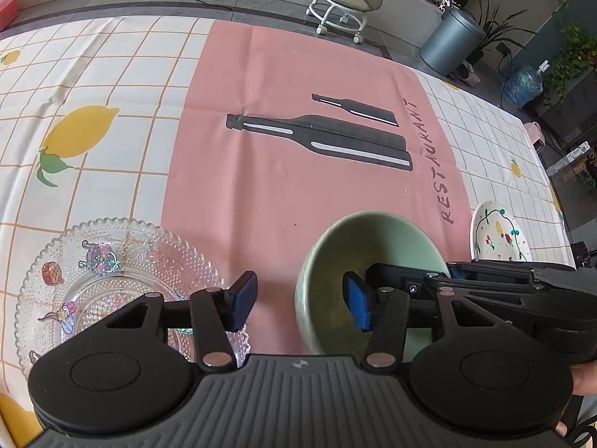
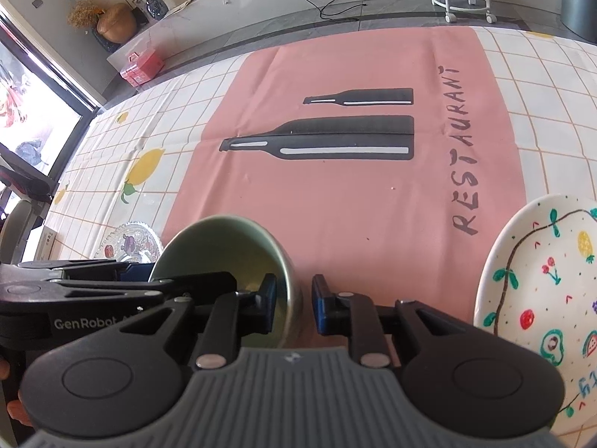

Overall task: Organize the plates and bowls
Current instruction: 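Lift the green bowl with the right gripper and carry it toward the pot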

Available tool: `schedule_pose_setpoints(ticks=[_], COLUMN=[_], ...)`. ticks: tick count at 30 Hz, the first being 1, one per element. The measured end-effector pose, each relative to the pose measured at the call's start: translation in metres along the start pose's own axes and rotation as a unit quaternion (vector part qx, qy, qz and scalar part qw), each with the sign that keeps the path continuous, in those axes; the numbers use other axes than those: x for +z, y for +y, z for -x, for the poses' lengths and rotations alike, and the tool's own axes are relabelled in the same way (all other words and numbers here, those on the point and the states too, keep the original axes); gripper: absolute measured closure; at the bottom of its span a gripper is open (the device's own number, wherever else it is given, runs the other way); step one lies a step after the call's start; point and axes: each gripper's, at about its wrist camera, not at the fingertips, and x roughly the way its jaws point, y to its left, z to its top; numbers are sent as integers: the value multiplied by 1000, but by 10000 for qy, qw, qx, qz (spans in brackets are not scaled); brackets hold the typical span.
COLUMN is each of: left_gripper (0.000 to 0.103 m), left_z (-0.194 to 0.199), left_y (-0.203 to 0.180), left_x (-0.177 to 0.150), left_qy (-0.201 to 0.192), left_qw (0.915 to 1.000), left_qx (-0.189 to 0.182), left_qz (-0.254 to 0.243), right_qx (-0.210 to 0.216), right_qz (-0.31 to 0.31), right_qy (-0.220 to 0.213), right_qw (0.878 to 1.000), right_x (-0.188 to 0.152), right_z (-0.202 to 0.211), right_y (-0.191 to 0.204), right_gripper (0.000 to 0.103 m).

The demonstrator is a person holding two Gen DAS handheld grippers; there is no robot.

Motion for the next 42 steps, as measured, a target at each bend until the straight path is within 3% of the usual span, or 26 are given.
schedule_pose_setpoints(ticks=[4, 8, 12, 15, 19, 21, 24, 33, 42], left_gripper=[46, 45, 44, 46, 75, 77, 79, 81, 83], left_z=[3, 6, 7, 8, 8, 8, 7, 5, 19], left_y=[3, 2, -4, -3, 0, -3, -6, -7, -13], left_x=[-2, -8, -16, -17, -17, -18, -19, -21, -20], left_qy=[130, 344, 415, 389, 413, 398, 391, 506, 243], left_qw=[9998, 9991, 9984, 9989, 9975, 9980, 9985, 9976, 9987], left_qx=[-99, -221, -220, -212, -543, -475, -366, -364, -242], left_qz=[69, -109, -321, -143, 172, 107, 125, 310, 380], right_qx=[-37, -321, -289, -190, -150, -113, -245, -164, -84], right_qz=[127, 68, -33, -27, 110, 160, 276, 5, -176], right_qy=[55, 199, 369, 398, 437, 462, 446, 321, 249], right_qw=[9999, 9993, 9989, 9990, 9989, 9987, 9983, 9994, 9995], right_x=[-2, -3, -8, -13, -16, -18, -19, -17, -18], right_z=[0, 7, 14, 16, 16, 13, 10, 17, 22], right_y=[4, 3, -2, -1, 5, 8, 15, 8, 8], right_gripper=[81, 60, 60, 61, 66, 76, 80, 84, 84])
